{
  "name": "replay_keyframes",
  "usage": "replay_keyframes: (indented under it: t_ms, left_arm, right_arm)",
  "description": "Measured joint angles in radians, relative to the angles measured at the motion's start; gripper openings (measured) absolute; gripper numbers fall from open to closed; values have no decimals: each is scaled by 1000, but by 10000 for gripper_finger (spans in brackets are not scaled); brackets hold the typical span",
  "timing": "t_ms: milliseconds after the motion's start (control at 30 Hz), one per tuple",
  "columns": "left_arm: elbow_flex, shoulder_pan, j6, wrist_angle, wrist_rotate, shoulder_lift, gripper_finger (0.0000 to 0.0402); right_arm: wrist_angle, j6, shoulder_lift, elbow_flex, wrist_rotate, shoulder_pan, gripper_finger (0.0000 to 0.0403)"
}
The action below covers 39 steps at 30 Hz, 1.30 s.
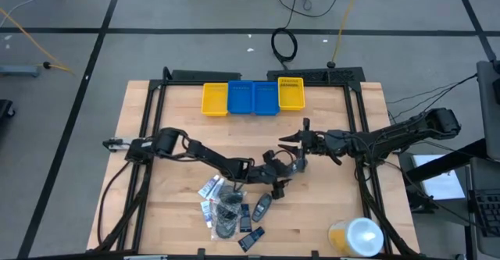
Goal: Pick & Place Travel size toiletries
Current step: Put the black deodorant into the left blue bin
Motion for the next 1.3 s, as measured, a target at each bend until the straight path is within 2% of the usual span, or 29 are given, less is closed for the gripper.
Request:
replay_keyframes:
  t_ms: [100,300,1000,1133,1300]
  left_arm:
    - [35,2,-11,-76,-25,16,230]
    - [41,6,-3,-30,-35,24,230]
    - [41,24,-158,23,-55,90,230]
    - [41,25,-127,71,-53,93,230]
    - [41,32,-124,26,-72,92,213]
  right_arm:
    - [1,0,0,0,0,0,91]
    - [-3,0,0,-1,0,0,91]
    - [7,-22,0,0,0,0,95]
    - [6,-22,0,0,0,0,94]
    - [3,-22,0,0,-1,0,96]
